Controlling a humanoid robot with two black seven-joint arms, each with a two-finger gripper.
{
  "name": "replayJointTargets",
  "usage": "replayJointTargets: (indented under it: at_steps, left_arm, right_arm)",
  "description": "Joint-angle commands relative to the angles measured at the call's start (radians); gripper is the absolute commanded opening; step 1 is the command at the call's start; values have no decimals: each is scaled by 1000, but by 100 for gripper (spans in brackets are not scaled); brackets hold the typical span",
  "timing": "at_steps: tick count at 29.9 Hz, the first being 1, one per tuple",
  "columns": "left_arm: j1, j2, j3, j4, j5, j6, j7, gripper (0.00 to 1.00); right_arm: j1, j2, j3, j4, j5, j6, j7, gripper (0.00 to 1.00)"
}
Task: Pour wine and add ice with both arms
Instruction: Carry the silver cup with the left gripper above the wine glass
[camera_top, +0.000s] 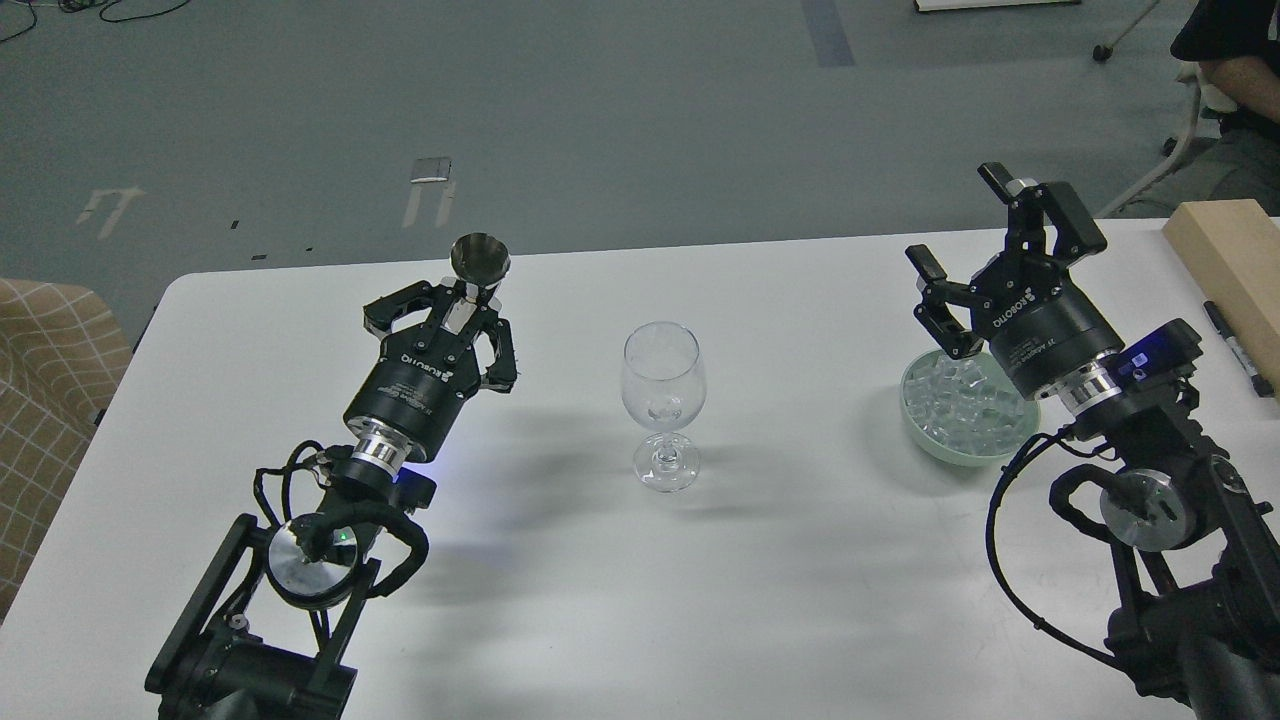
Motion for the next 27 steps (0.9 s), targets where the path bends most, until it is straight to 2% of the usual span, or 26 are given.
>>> replayJointTargets:
  at_steps: [1,3,14,18,27]
  left_arm:
    - [-2,-9,-2,-30,0,41,13,6]
    - [-2,-18,-2,-48,-1,64,21,6]
    - [-31,-21,3,-82,0,73,21,5]
    - [-51,-23,73,-82,0,85,18,6]
    - [-75,-33,92,-82,0,125,21,6]
  right_arm:
    - [-1,0,0,0,0,0,0,100]
    - [-1,0,-2,0,0,0,0,100]
    - [-2,0,-5,0,0,0,0,100]
    - [-4,0,-5,0,1,0,0,100]
    - [-8,0,-7,-3,0,0,-1,100]
